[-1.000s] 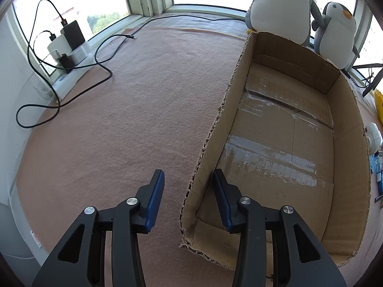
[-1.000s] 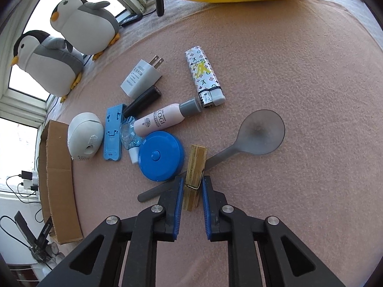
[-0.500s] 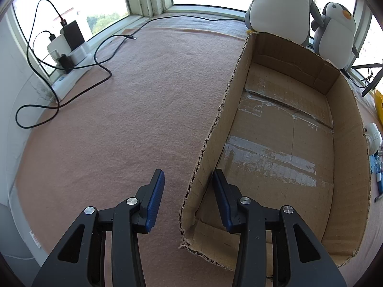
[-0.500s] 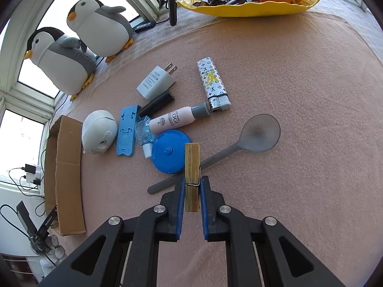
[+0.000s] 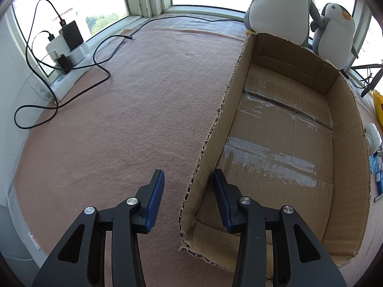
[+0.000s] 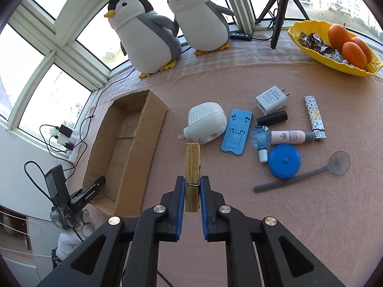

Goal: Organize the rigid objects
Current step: 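Carry the clothespin with the right gripper over the cardboard box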

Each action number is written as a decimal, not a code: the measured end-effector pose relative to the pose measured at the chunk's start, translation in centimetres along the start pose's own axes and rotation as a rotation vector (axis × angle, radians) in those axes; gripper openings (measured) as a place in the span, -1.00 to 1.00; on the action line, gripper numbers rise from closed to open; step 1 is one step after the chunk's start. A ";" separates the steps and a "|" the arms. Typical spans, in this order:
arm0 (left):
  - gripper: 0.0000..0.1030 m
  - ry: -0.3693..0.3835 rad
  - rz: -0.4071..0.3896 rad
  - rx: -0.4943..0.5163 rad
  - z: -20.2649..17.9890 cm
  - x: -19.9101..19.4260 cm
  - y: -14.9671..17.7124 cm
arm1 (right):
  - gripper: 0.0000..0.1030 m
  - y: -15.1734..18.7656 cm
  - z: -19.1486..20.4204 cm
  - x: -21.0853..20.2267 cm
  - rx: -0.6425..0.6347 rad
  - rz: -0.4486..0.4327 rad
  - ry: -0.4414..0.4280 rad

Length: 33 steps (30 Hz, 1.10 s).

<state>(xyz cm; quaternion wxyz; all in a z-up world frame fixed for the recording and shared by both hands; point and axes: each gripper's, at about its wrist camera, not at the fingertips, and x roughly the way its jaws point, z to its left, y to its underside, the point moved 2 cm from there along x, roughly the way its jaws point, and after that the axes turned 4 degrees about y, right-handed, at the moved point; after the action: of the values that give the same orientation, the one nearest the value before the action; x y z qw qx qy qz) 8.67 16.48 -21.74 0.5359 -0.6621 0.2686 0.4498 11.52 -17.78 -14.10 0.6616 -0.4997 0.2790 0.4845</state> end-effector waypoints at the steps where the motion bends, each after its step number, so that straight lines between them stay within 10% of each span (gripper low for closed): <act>1: -0.21 0.000 0.000 0.000 0.0 0.0 0.0 | -0.79 0.0 1.0 0.2 -0.019 0.000 -0.014; 16: -0.21 0.004 -0.004 -0.002 0.1 0.0 0.1 | -0.78 0.8 12.5 5.2 -0.232 0.055 -0.101; 33: -0.21 0.008 -0.007 -0.003 0.0 0.0 0.0 | -0.61 1.4 15.9 8.3 -0.310 0.081 -0.086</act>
<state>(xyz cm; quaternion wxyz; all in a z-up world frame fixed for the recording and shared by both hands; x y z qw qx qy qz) 8.66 16.45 -21.78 0.5354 -0.6658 0.2675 0.4455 11.57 0.06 -16.28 0.5678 -0.5628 0.1925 0.5690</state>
